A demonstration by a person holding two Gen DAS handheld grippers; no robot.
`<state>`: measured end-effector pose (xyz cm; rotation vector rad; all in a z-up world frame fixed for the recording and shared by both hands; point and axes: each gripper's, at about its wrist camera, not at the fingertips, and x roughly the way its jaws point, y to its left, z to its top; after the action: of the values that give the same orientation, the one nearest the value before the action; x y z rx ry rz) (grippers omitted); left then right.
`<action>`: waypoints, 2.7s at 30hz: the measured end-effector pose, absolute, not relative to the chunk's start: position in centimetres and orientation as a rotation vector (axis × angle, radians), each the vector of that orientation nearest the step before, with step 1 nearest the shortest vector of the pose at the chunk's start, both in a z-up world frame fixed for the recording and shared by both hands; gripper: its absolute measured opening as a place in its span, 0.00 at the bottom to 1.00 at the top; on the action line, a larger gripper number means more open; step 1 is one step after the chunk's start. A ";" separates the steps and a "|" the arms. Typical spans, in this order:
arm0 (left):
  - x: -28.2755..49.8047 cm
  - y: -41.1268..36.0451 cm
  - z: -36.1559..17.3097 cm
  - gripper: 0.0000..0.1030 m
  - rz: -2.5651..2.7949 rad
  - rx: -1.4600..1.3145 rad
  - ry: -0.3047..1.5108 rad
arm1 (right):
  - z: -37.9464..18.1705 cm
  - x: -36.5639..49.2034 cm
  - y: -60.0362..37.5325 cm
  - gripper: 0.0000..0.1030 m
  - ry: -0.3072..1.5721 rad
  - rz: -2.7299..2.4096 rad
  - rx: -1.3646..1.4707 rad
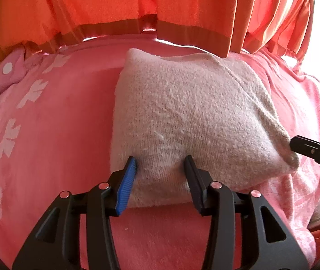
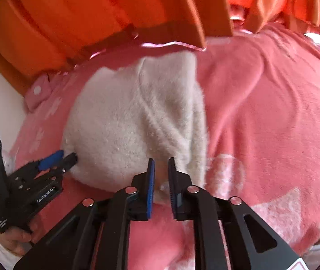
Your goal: Fold small clothes
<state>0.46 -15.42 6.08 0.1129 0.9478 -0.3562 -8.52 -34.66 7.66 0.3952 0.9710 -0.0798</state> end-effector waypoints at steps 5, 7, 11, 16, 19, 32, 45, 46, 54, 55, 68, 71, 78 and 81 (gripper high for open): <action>-0.9 -14.0 6.7 0.69 -0.395 0.036 0.974 | 6.0 -9.9 -37.0 0.53 1.008 -0.085 0.515; -1.4 -13.2 6.3 0.71 -0.394 0.020 0.994 | 5.2 -9.8 -37.1 0.55 1.027 -0.061 0.561; -1.3 -12.5 4.7 0.71 -0.336 0.045 1.030 | 4.3 -7.8 -36.7 0.22 1.043 -0.018 0.595; -0.3 -11.5 4.3 0.71 -0.262 0.053 1.040 | 12.1 -8.3 -35.8 0.13 0.818 0.095 0.585; 0.1 -11.5 3.8 0.71 -0.243 0.078 1.042 | 11.6 -8.8 -36.2 0.13 0.830 0.070 0.550; -1.1 -11.2 7.4 0.83 -0.433 -0.039 1.001 | 7.1 -9.4 -37.7 0.62 0.945 -0.030 0.527; 9.3 -13.8 2.2 0.95 -0.564 -0.301 1.152 | 1.6 -2.7 -38.1 0.70 1.044 0.062 0.693; 9.7 -13.8 1.7 0.95 -0.582 -0.343 1.166 | 1.5 -2.4 -38.1 0.72 1.045 0.062 0.697; 10.6 -14.8 2.5 0.72 -0.607 -0.355 1.157 | 2.4 -1.6 -37.6 0.41 1.031 0.081 0.700; 10.4 -14.6 3.1 0.58 -0.621 -0.341 1.143 | 3.1 -1.8 -37.4 0.34 1.022 0.073 0.677; 6.5 -12.7 21.2 0.43 -0.882 -0.303 0.791 | 24.1 -7.8 -33.6 0.26 0.568 0.061 0.458; 5.1 -10.5 27.4 0.44 -0.912 -0.289 0.615 | 29.7 -8.6 -31.8 0.26 0.429 0.098 0.403; 6.2 -4.1 32.8 0.56 -0.822 -0.269 0.398 | 33.2 -4.1 -27.3 0.30 0.308 0.177 0.378; 10.5 -2.7 27.2 0.74 -0.706 -0.277 0.498 | 26.7 1.9 -26.4 0.42 0.449 0.155 0.400</action>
<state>10.50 -2.75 27.21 -0.2772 0.4980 -0.7056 1.93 -26.40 26.72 0.3995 0.4485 0.1553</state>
